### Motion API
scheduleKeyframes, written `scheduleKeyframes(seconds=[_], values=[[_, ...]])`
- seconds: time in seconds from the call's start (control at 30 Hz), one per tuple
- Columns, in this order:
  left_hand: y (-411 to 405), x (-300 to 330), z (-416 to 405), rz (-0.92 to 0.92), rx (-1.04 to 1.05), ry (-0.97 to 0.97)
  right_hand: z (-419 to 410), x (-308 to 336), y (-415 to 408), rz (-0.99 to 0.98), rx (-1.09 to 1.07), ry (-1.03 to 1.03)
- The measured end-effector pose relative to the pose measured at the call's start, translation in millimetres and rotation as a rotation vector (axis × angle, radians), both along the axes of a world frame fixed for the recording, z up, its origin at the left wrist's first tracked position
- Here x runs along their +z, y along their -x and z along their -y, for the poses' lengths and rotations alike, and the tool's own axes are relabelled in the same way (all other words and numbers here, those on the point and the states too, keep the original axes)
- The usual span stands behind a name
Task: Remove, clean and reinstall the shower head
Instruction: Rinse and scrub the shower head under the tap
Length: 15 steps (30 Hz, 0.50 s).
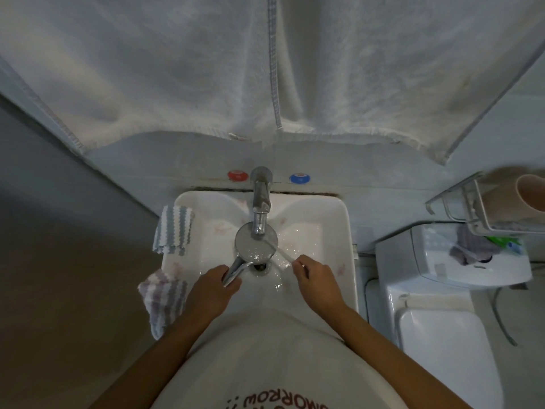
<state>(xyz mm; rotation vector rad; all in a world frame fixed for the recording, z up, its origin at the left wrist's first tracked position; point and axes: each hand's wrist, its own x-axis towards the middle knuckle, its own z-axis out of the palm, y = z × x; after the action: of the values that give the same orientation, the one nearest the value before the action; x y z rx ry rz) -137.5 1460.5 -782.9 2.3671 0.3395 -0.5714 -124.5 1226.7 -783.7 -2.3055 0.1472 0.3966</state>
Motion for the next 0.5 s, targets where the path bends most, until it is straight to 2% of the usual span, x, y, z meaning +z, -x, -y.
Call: scheduleKeyframes(seconds=[0.07, 0.23, 0.4, 0.5], values=[[-0.5, 1.2, 1.3, 0.008, 0.008, -0.010, 3.1, -1.4, -2.7, 0.006, -0.065, -0.015], [-1.1, 0.5, 0.5, 0.012, 0.095, 0.005, -1.9, 1.5, 1.6, -0.022, 0.056, -0.017], [-5.2, 0.5, 3.7, 0.018, 0.141, 0.024, -2.9, 2.8, -8.5, 0.050, -0.002, 0.071], [-7.2, -1.4, 4.3, 0.001, 0.184, 0.029, -6.6, 2.9, -8.7, 0.047, 0.075, 0.063]])
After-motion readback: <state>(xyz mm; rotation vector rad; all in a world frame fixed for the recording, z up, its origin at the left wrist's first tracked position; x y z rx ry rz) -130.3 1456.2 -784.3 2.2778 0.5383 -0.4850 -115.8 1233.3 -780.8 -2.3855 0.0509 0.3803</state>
